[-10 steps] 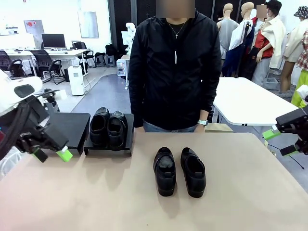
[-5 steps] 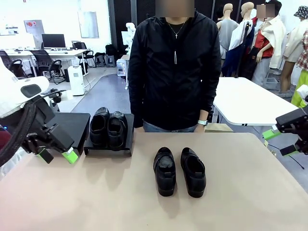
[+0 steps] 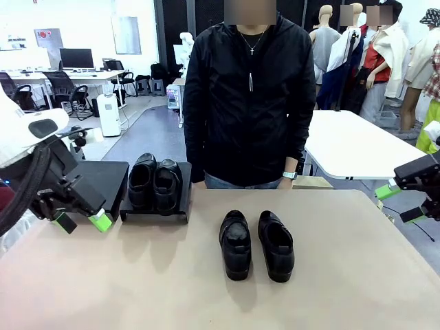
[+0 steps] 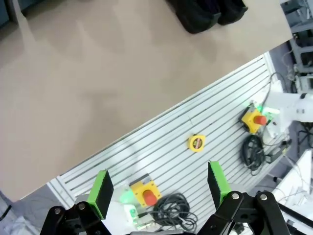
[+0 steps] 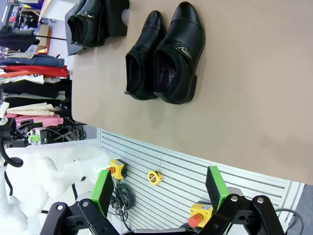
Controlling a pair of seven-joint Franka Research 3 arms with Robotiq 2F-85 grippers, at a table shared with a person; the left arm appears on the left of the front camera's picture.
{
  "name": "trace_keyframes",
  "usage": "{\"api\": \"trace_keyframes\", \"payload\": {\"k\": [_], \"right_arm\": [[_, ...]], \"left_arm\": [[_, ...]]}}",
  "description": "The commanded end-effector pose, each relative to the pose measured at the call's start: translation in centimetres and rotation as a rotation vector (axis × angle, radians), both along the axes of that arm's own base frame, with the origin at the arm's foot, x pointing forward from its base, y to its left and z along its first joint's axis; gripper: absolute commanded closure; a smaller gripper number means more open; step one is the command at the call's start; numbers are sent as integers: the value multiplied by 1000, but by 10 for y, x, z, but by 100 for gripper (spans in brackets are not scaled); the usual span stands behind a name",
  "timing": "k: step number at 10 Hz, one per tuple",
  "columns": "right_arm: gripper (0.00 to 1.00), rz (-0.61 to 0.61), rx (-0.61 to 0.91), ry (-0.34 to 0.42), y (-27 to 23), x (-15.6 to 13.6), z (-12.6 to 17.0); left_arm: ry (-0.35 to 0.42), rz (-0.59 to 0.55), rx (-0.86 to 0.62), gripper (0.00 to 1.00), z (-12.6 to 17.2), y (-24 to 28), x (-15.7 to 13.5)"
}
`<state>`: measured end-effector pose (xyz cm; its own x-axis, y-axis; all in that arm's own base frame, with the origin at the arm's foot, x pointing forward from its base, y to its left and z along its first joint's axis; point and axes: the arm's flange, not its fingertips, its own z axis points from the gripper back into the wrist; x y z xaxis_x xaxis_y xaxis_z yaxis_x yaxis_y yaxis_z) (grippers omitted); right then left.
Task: Organize the shoes by placing them on the stand.
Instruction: Place the Shoe from the middle of the table onto the Shoes Stand, then pick up one Shoe and place it in the middle of the table.
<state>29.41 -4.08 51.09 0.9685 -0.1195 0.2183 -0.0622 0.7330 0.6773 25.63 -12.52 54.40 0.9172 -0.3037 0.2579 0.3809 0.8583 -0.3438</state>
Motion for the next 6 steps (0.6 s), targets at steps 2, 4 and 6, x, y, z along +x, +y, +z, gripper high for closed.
{"api": "trace_keyframes", "payload": {"k": [2,4,6], "right_arm": [[0,-9,-2,14,0,-1,2],[0,-9,-2,14,0,-1,2],[0,-9,-2,14,0,-1,2]], "left_arm": [[100,53,-36,0,-9,17,11],[151,59,-28,0,-13,30,14],[91,51,-29,0,-12,20,11]]}}
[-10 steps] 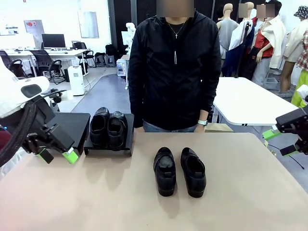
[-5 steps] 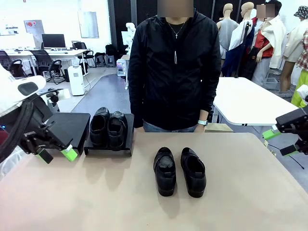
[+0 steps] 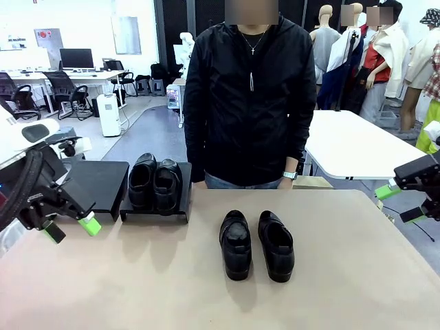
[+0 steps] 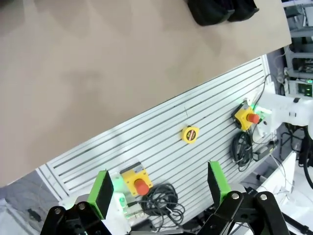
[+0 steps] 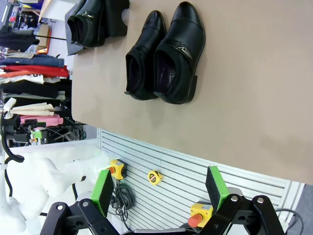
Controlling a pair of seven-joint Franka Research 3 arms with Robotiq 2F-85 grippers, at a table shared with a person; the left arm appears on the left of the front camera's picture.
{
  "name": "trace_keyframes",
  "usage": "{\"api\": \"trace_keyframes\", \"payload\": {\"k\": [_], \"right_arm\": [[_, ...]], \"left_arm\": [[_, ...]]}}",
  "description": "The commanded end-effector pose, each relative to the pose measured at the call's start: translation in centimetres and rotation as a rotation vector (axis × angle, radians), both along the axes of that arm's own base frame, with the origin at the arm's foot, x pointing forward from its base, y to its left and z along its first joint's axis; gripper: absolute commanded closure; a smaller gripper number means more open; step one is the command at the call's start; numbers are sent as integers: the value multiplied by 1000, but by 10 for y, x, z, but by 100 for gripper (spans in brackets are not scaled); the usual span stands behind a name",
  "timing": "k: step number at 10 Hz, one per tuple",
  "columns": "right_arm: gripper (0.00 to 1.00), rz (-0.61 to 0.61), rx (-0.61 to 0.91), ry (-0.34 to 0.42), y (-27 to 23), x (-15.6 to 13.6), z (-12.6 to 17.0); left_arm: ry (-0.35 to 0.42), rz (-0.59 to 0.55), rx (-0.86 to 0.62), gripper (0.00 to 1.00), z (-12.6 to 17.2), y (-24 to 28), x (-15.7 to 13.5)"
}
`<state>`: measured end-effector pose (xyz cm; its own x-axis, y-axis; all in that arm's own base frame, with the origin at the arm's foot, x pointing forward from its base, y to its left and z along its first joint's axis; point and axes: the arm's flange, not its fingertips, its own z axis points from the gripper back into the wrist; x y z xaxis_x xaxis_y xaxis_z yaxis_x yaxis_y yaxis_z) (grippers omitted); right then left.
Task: Organize the shoes by placing them on the stand.
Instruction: Pick up one Shoe and place it in the middle of the table.
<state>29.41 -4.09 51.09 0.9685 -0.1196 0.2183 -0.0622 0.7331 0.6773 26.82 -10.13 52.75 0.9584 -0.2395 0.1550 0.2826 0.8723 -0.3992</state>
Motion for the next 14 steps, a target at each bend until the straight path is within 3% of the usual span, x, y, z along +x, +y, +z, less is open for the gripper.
{"api": "trace_keyframes", "payload": {"k": [1,8,11,12,13,14], "right_arm": [[0,-8,-2,14,0,-1,2],[0,0,0,0,0,0,0],[0,203,-209,-19,141,80,15],[0,146,-300,21,193,105,5],[0,165,-410,49,251,121,-16],[0,109,-494,57,287,124,-34]], "left_arm": [[-25,-12,-9,0,4,-4,-1],[-25,-12,-9,0,4,-4,-1],[-25,-12,-9,0,4,-4,-1],[-25,-12,-9,0,4,-4,-1],[-25,-12,-9,0,4,-4,-1],[-25,-12,-9,0,4,-4,-1]]}}
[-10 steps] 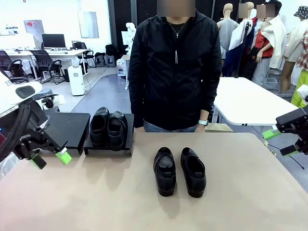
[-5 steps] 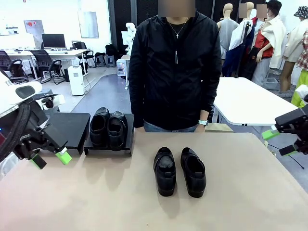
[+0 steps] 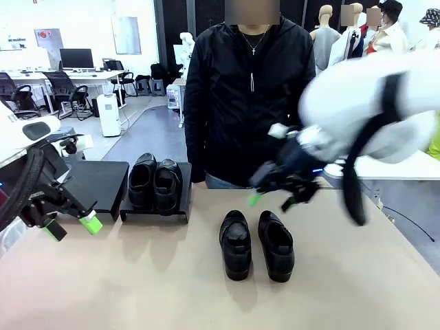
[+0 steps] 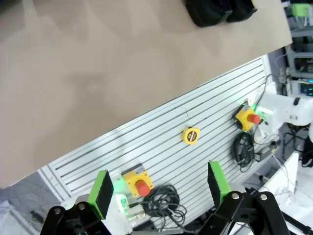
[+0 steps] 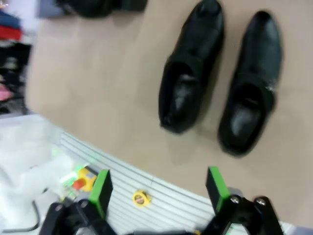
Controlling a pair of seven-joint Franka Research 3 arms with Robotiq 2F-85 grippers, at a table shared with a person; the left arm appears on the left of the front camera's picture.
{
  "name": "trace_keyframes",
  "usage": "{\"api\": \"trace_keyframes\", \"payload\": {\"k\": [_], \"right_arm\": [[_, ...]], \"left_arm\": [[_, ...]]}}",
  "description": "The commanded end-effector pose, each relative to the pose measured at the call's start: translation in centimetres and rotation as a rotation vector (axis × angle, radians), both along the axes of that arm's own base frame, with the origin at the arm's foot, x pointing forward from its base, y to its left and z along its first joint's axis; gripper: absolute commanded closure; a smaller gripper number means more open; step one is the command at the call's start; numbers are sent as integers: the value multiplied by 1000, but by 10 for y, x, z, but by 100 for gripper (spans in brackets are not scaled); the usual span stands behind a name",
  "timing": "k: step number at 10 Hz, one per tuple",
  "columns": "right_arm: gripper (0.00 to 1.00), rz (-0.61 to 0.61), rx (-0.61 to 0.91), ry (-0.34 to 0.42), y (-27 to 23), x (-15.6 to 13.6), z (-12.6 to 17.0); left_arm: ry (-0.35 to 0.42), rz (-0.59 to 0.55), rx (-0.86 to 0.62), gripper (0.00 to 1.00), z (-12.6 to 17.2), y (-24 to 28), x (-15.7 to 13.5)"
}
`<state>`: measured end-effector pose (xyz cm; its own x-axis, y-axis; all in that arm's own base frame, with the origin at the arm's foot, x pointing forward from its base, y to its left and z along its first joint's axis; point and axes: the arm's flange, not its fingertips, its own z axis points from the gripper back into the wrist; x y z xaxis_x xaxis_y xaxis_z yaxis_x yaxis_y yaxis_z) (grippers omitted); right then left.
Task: Organize the shoes by placing them on the stand.
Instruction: Pick up one Shoe and place it in the middle of the table.
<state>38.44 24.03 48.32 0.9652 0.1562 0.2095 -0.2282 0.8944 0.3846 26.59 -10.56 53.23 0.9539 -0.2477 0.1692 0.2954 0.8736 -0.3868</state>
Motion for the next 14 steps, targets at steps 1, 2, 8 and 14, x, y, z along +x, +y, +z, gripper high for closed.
{"api": "trace_keyframes", "payload": {"k": [1,2,8,14], "right_arm": [[0,-35,-126,48,20,24,-17],[0,-40,-82,31,-5,14,-1],[0,-221,-175,78,68,40,-74],[0,-409,-213,123,67,63,-109]], "left_arm": [[-8,-5,-18,0,-1,0,1],[-8,-5,-18,0,-1,0,1],[-8,-5,-18,0,-1,0,1],[-8,-5,-18,0,-1,0,1]]}}
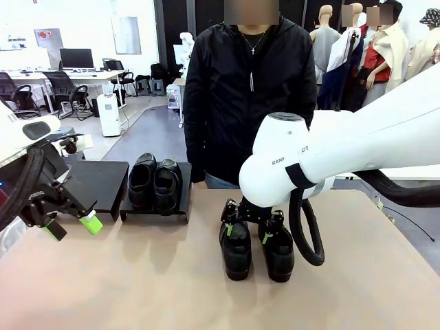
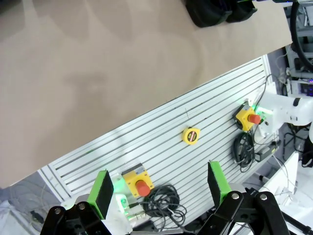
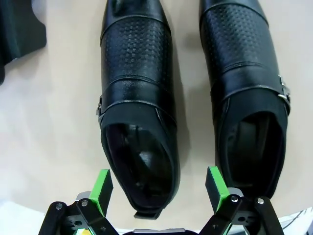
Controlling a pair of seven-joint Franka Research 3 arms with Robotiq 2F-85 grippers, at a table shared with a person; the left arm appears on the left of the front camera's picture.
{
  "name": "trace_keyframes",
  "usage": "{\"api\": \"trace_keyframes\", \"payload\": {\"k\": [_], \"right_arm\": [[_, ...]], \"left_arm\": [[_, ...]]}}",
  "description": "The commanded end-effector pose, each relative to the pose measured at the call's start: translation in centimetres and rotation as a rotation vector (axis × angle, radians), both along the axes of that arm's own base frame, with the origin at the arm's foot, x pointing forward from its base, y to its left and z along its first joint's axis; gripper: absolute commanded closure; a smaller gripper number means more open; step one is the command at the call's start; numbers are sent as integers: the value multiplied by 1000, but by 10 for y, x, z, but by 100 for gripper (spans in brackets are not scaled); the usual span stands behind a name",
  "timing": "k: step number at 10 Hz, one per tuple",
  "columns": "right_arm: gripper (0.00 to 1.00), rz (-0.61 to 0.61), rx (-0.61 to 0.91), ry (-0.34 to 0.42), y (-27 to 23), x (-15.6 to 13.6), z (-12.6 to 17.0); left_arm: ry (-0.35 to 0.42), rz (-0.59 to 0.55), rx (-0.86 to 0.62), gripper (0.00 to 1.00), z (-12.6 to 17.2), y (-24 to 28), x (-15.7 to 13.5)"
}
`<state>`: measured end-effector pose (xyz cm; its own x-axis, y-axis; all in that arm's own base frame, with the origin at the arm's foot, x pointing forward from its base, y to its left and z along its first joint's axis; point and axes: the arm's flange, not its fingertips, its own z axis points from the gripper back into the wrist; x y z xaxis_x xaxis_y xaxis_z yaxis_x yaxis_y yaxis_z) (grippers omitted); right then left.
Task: Organize the shoes by placing them on the stand.
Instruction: Pick up one Shoe and place it in the middle of the table.
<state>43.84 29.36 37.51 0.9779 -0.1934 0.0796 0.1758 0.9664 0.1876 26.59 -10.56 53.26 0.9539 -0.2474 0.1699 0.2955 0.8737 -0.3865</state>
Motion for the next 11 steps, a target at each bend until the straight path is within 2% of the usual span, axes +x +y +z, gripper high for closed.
{"api": "trace_keyframes", "payload": {"k": [1,4,5,6,11], "right_arm": [[0,-20,8,0,13,13,-6],[0,-58,45,6,7,19,-8],[59,-56,33,21,7,21,-9],[100,-51,32,31,7,21,-10],[100,-43,-41,98,5,26,-15]], "left_arm": [[-7,-5,-18,0,-1,0,1],[-7,-5,-18,0,-1,0,1],[-7,-5,-18,0,-1,0,1],[-7,-5,-18,0,-1,0,1],[-7,-5,-18,0,-1,0,1]]}}
